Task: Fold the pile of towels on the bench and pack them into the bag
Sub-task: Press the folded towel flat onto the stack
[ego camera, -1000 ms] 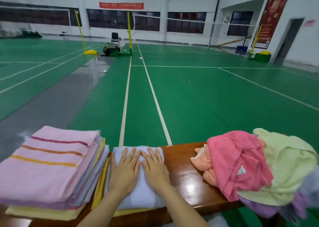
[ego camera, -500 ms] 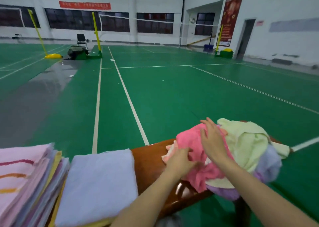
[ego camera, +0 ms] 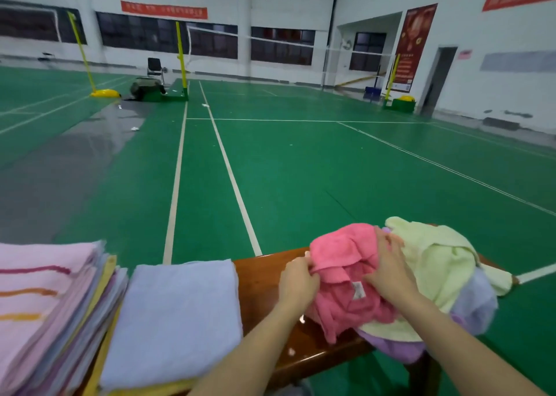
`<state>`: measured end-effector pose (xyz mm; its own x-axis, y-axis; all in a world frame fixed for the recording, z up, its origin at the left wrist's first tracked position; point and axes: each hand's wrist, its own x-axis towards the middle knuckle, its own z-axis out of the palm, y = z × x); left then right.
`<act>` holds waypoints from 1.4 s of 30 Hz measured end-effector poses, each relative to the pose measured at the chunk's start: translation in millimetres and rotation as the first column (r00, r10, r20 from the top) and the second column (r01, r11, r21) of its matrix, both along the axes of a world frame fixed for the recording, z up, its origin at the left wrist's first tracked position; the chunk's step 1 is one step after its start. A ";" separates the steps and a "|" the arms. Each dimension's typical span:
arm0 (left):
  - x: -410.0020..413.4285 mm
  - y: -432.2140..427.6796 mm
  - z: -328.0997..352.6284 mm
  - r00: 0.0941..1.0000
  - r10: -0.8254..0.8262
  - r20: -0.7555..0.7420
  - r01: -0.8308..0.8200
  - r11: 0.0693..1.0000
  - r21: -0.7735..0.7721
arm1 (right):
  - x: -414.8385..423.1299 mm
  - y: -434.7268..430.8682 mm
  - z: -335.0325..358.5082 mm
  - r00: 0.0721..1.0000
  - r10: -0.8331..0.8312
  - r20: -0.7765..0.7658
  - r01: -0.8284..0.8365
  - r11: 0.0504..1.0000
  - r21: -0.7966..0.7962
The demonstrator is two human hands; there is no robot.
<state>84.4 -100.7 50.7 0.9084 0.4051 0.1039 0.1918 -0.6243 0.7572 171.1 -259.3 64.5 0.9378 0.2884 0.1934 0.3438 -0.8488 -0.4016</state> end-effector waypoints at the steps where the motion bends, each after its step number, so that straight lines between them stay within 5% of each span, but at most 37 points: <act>1: -2.6 8.1 10.4 0.999 0.006 0.041 -0.003 0.998 -0.069 | -0.5 3.2 0.6 1.000 0.026 0.007 -0.025 0.995 -0.093; 5: -17.2 38.4 53.7 0.987 -0.038 0.155 0.078 0.962 -0.260 | -11.5 24.0 10.4 0.993 0.097 0.063 -0.083 0.977 -0.196; 9: -34.0 57.8 89.8 0.973 -0.166 0.163 0.195 0.964 -0.179 | -17.7 47.4 22.6 0.959 0.270 0.091 -0.252 0.953 -0.171; 14: -43.6 94.1 139.7 0.948 -0.141 0.286 0.174 0.980 -0.093 | -33.8 80.7 71.0 0.923 0.385 -0.008 -0.371 0.893 0.255; 20: -74.7 152.3 188.6 0.912 -0.076 0.404 0.137 0.983 -0.125 | -46.6 121.4 139.5 0.842 0.527 0.121 -0.499 0.671 0.549; 27: -107.4 188.5 194.2 0.947 -0.023 0.322 -0.050 0.975 0.219 | -53.7 152.8 155.5 0.750 0.661 -0.037 -0.411 0.509 0.756; 32: -125.0 205.1 158.1 0.991 0.114 0.069 -0.130 0.942 0.309 | -54.3 143.8 118.9 0.701 0.679 -0.216 -0.375 0.609 0.699; 35: -132.6 202.3 127.0 0.949 0.236 -0.208 -0.050 0.765 0.642 | -57.9 138.3 94.3 0.665 0.660 -0.349 -0.418 0.716 0.559; 39: -131.3 197.2 82.2 0.896 0.384 -0.225 -0.029 0.554 0.832 | -64.4 149.8 62.1 0.705 0.610 -0.361 -0.388 0.758 0.524; 42: -126.6 188.4 46.4 0.935 0.247 -0.254 0.080 0.550 0.831 | -76.4 169.7 31.0 0.766 0.569 -0.299 -0.364 0.768 0.528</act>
<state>-42.2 87.7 97.1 0.9177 0.3648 0.1576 0.3909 -0.9000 -0.1927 94.7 -89.7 95.5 0.7159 0.6977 0.0254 0.3595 -0.3373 -0.8700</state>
